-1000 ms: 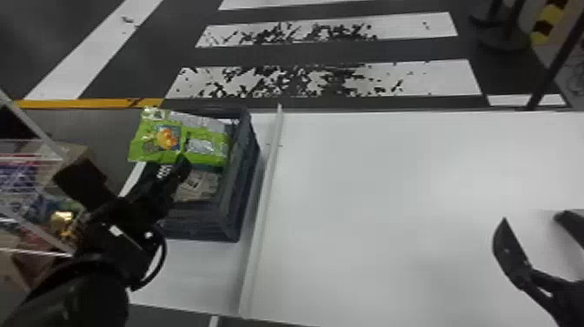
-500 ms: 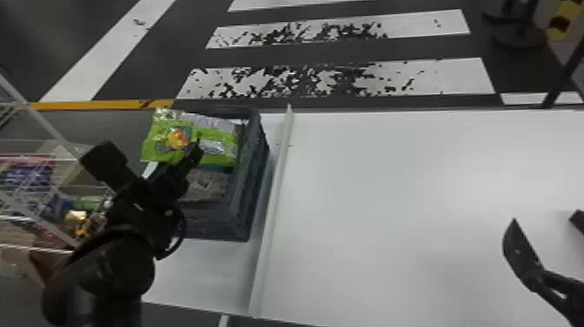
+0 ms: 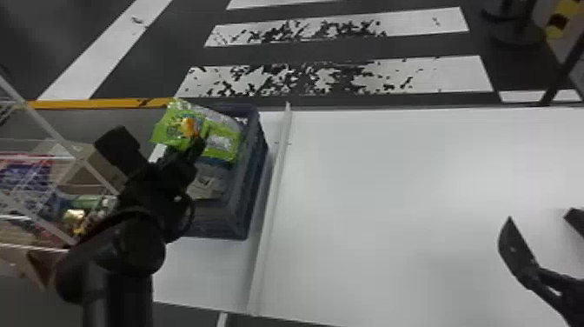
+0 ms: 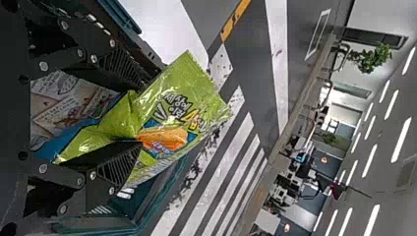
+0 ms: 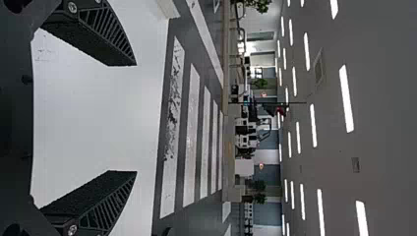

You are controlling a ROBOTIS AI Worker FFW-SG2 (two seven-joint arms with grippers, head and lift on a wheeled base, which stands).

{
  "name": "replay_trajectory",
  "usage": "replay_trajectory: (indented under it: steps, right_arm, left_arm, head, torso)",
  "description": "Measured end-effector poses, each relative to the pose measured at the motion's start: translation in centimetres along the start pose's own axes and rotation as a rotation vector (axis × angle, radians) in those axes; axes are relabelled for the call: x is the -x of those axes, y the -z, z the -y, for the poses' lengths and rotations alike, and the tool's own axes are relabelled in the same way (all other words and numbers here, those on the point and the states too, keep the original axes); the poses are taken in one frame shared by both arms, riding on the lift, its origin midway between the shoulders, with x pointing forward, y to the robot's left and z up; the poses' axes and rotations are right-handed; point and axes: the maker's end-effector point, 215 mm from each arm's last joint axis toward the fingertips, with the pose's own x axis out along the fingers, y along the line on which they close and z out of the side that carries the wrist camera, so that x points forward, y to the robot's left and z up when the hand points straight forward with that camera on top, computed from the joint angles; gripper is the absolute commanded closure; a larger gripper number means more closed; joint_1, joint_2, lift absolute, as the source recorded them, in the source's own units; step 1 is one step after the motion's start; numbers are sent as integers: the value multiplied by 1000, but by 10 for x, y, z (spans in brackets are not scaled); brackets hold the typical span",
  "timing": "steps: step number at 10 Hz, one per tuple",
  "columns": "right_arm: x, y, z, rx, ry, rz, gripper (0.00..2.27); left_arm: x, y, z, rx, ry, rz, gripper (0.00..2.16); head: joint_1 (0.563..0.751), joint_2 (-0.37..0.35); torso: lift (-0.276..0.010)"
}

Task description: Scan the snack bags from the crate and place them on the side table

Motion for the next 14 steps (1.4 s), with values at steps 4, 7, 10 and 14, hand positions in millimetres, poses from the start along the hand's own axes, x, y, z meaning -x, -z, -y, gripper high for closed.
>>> replay_trajectory:
  steps: [4,7,10,14]
  right_arm:
    - [-2,0,0,-1,-1,0,83]
    - [-2,1,-1,-3,-2,-1,87]
    - [-1,1,0,-4,0,0,87]
    - [0,0,-1,-4,0,3,87]
  left_arm:
    - [36,-25,-3,-24,30,30,2142]
    - [76,-64,23,5,129,91,2142]
    - [118,-48,85,38,364,-25,2142]
    - [143,35,176,58,633,-237,2132]
  head:
    - [695,200]
    - [695,195]
    - [695,98]
    - [695,-62]
  torso:
    - [-95]
    - [-95]
    - [-95]
    - [-95]
